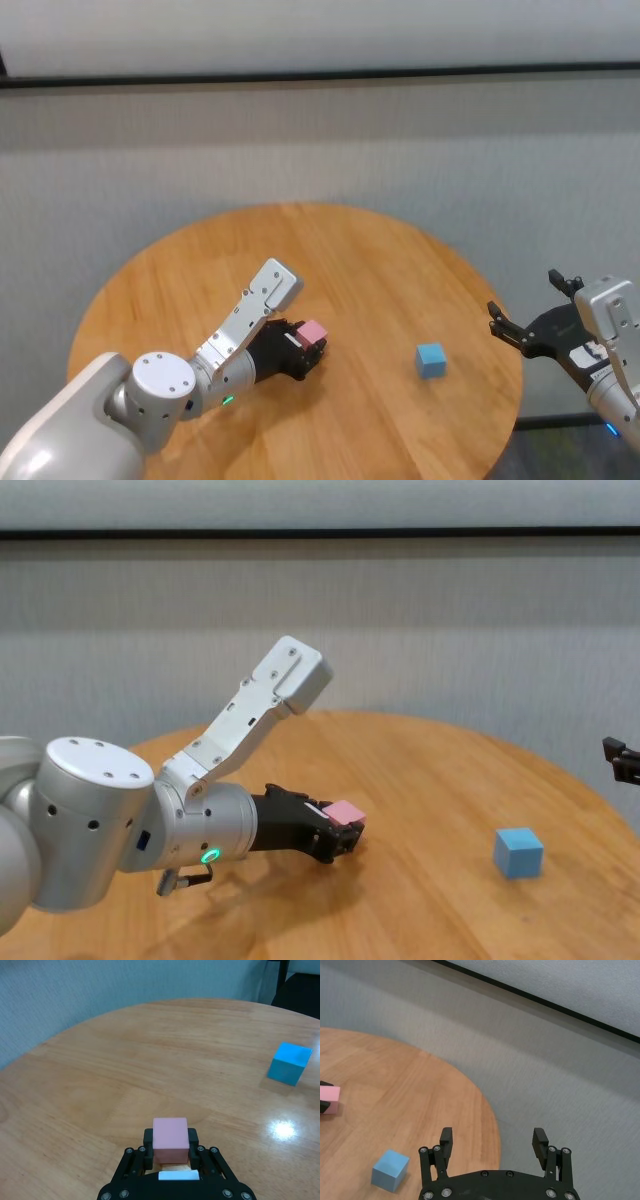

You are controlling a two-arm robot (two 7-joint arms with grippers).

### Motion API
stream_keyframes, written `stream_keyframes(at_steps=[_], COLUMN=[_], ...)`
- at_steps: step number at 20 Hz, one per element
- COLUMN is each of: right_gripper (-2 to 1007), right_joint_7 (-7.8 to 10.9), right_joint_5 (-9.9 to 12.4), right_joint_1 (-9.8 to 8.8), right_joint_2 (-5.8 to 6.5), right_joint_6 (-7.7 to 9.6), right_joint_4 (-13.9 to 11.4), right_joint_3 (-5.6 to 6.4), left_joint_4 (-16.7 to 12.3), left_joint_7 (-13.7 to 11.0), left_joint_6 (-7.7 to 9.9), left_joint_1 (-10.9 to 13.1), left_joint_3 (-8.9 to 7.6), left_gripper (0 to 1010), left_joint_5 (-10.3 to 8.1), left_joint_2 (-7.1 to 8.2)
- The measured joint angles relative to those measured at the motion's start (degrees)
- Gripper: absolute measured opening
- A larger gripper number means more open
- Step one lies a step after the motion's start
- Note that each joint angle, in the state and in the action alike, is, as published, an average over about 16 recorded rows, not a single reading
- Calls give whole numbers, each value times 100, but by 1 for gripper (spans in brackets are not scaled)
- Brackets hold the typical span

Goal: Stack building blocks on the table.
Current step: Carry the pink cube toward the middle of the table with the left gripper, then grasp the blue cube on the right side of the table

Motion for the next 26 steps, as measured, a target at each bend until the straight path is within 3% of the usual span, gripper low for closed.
stream_keyframes(at_steps=[11, 19, 26], right_gripper=[1004, 1005, 1005], right_joint_7=[0, 0, 0], right_joint_5=[0, 0, 0], right_joint_1=[0, 0, 0], right_joint_2=[0, 0, 0], right_joint_6=[0, 0, 0], right_joint_4=[0, 0, 0], right_joint_3=[0, 0, 0], left_joint_4=[-45, -283, -887], left_joint_7=[-52, -85, -98], left_joint_6=[37, 110, 294], left_joint_1=[25, 141, 428], left_joint_3=[-54, -56, -37], left_gripper=[453, 647, 863], left_joint_5=[-11, -11, 14], left_joint_2=[-3, 64, 276])
